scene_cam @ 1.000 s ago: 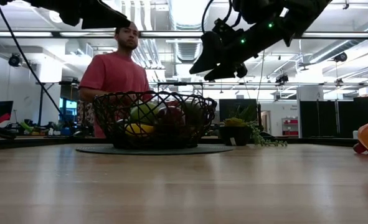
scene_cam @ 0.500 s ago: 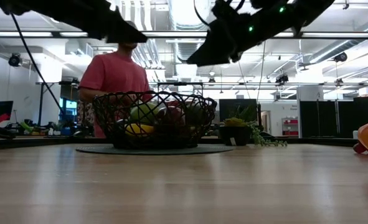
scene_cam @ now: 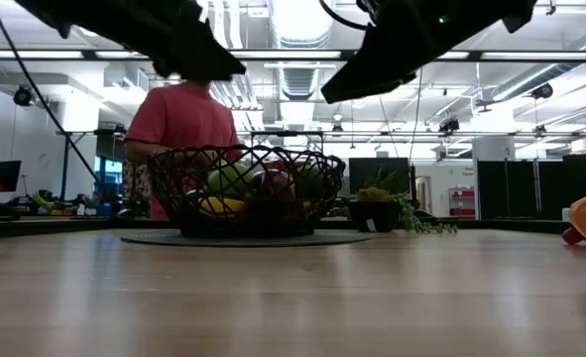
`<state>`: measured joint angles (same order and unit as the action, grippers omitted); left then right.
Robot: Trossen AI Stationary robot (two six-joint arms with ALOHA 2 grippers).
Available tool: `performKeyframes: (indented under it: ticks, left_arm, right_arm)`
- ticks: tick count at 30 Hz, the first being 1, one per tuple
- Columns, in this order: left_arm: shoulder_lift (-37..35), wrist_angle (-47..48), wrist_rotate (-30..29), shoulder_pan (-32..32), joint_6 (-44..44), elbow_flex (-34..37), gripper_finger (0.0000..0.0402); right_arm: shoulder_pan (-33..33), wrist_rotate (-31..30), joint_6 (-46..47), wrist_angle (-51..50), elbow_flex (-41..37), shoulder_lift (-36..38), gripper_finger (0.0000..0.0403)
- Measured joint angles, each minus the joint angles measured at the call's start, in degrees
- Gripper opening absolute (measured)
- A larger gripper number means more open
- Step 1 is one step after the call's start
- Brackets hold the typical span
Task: Build produce basket
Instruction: Adjust the pear in the black wire basket
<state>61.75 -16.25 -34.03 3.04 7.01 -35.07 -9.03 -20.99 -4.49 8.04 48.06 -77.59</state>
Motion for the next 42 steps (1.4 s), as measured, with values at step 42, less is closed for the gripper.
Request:
performKeyframes:
  ticks: [42]
  left_arm:
    - [8.3,14.7,29.2,-28.9,-4.1,0.0,0.0232]
  right_arm:
    - [-0.6,0.0,7.7,-0.6,-5.2,0.8,0.0325]
